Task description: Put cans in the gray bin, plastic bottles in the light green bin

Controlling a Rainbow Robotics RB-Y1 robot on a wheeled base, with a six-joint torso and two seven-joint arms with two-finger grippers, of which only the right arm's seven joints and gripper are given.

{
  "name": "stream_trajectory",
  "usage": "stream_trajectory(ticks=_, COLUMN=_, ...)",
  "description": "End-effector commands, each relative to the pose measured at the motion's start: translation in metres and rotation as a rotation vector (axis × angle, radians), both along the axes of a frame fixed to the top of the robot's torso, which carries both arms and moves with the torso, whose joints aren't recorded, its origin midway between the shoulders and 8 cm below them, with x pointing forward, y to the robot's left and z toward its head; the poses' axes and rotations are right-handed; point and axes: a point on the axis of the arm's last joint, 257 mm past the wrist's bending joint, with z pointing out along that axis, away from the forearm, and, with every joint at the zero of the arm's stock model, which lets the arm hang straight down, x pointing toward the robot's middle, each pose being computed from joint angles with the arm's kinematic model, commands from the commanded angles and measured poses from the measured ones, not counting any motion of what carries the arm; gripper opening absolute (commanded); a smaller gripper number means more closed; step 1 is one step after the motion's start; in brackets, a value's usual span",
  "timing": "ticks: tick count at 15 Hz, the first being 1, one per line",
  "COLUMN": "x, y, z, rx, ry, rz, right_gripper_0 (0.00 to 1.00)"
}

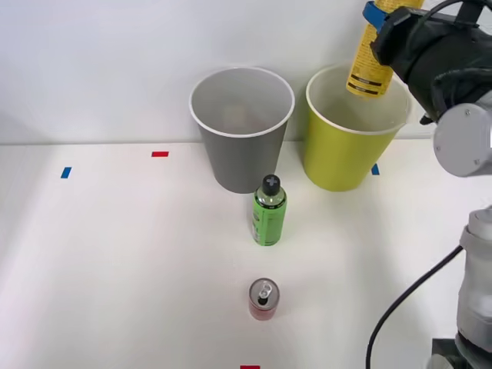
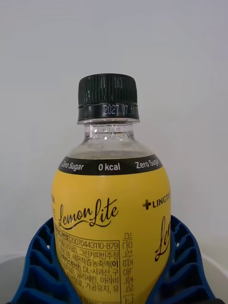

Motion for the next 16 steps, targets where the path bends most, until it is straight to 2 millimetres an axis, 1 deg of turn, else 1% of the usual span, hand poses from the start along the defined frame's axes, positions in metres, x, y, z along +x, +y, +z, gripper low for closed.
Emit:
stream_trajectory(ticks=1, x=0.028, y=0.006, z=0.006, rx=-0.032, ry=-0.022, rz=0.000, right_gripper_0=0.00)
stream_trajectory(ticks=3, x=0.034, y=0.005, z=0.002, rx=-0.112, ry=-0.021, rz=-0.010, right_gripper_0=0.00)
stream_trajectory(ticks=5, x=0.040, y=0.008, z=-0.006, rx=-0.152, ry=-0.009, rz=-0.008, right_gripper_0=0.00)
stream_trajectory(ticks=6, x=0.047, y=0.009, z=-0.010, rx=-0.157, ry=-0.014, rz=-0.010, right_gripper_0=0.00)
stream_trajectory(ticks=10, x=0.070, y=0.014, z=-0.017, rx=-0.151, ry=-0.061, rz=-0.019, right_gripper_0=0.00)
stream_trajectory(ticks=11, x=0.074, y=0.013, z=-0.018, rx=-0.151, ry=-0.071, rz=-0.023, right_gripper_0=0.00)
stream_trajectory(ticks=13, x=0.075, y=0.009, z=-0.017, rx=-0.163, ry=-0.086, rz=-0.036, right_gripper_0=0.00)
stream_trajectory(ticks=14, x=0.075, y=0.008, z=-0.016, rx=-0.164, ry=-0.086, rz=-0.038, right_gripper_0=0.28)
stream_trajectory(ticks=15, x=0.075, y=0.004, z=-0.015, rx=-0.168, ry=-0.088, rz=-0.044, right_gripper_0=0.99)
stream_trajectory(ticks=16, x=0.075, y=0.003, z=-0.017, rx=-0.176, ry=-0.086, rz=-0.047, right_gripper_0=1.00)
